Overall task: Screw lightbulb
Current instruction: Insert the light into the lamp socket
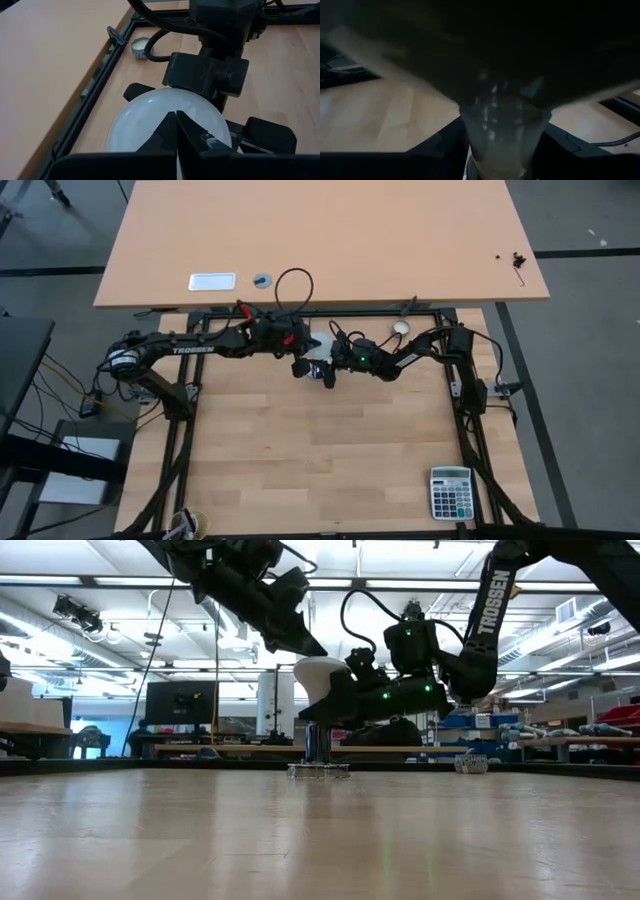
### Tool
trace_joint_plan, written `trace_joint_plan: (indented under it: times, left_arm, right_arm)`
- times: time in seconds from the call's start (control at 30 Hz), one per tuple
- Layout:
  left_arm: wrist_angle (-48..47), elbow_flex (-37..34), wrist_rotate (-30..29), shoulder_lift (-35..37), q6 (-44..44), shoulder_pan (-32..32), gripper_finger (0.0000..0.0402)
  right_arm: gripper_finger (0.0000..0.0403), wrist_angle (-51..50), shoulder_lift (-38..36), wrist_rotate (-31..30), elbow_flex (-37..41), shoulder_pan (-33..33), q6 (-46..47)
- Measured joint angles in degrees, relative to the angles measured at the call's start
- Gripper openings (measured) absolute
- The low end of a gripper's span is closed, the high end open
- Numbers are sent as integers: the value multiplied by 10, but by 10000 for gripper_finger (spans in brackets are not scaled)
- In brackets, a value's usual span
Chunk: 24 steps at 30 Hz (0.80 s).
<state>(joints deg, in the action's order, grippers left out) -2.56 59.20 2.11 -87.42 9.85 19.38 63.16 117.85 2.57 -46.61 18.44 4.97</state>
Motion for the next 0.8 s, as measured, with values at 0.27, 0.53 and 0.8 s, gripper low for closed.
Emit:
trace_joint_plan:
  times: [0.27, 0.53, 0.8]
  left_arm:
    - [0, -1, 0, 0, 0, 0, 0]
    - [0, -2, 0, -1, -2, 0, 0]
    - [-7, -2, 0, 2, -2, 0, 0]
  right_arm:
    - [228, -99, -60, 0, 0, 0, -4]
    - [261, -221, -122, 0, 0, -1, -20]
    - [275, -352, -195, 0, 0, -1, -35]
